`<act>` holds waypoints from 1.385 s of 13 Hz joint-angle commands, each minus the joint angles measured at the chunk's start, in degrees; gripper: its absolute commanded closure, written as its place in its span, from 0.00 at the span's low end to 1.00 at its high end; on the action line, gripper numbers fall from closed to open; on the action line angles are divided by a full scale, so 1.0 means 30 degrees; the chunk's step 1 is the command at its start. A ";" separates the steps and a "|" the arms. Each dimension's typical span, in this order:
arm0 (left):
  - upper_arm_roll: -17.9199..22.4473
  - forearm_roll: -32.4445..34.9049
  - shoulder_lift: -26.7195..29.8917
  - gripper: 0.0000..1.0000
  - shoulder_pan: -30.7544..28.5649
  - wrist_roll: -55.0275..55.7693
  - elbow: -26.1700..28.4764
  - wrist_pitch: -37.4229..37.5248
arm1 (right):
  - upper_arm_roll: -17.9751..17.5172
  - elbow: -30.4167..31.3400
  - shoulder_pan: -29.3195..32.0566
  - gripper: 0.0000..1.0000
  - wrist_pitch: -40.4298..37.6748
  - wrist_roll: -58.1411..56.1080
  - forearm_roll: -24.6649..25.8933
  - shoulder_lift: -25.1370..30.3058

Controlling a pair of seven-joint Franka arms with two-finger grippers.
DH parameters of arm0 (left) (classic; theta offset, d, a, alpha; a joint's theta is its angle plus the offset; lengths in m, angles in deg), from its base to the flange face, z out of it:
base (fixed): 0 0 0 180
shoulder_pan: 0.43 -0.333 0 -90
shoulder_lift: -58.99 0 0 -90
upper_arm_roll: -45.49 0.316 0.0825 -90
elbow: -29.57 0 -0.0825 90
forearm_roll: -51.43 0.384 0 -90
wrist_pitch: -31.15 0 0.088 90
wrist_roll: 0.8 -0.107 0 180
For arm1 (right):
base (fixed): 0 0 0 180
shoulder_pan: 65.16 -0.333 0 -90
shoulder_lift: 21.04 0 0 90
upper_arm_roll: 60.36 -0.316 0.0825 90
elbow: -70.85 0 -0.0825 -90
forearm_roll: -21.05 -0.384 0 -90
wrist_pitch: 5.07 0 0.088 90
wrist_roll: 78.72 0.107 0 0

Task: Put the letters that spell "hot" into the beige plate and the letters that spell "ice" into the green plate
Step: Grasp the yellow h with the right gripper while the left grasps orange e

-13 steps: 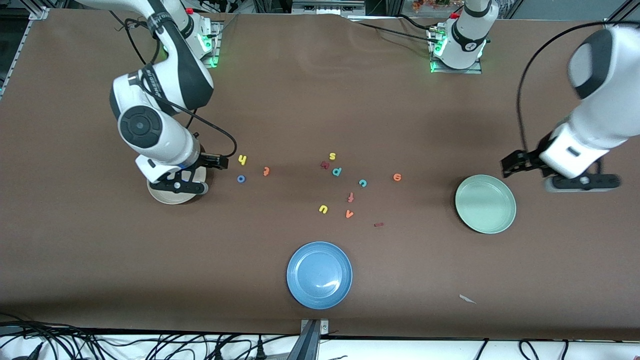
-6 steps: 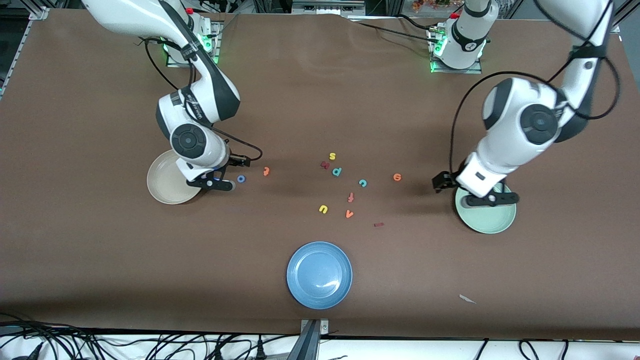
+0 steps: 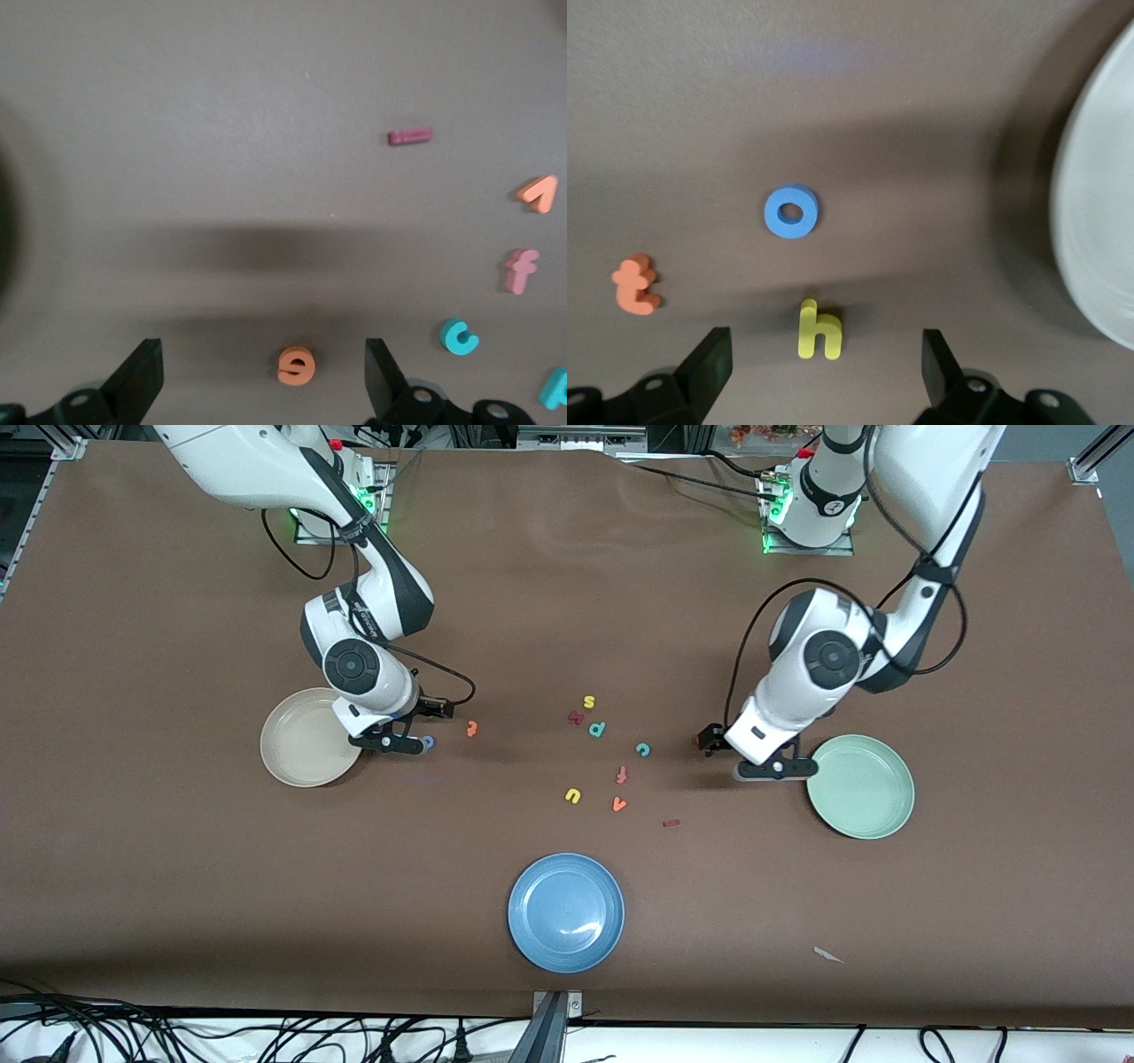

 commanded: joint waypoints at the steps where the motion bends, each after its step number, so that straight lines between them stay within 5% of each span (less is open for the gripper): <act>1: 0.0113 0.1555 -0.1519 0.00 0.0602 0.1316 -0.0678 -0.0454 | -0.0222 0.0567 0.0061 0.27 0.0783 0.0386 -0.0305 0.0085; 6: 0.0113 0.1854 -0.1640 0.00 0.1423 0.2169 -0.0562 -0.0221 | -0.0544 0.1092 0.0032 0.36 0.1568 0.0504 -0.0305 -0.0003; 16: 0.0113 0.3026 -0.2254 0.18 0.1570 0.1818 -0.0445 0.0835 | -0.0516 0.1241 0.0032 0.55 0.2277 0.0299 -0.0042 -0.0325; 18: 0.0113 0.3026 -0.2285 0.28 0.1541 0.1818 -0.0445 0.0864 | -0.0516 0.1270 0.0031 0.57 0.2569 0.0182 0.0017 -0.0355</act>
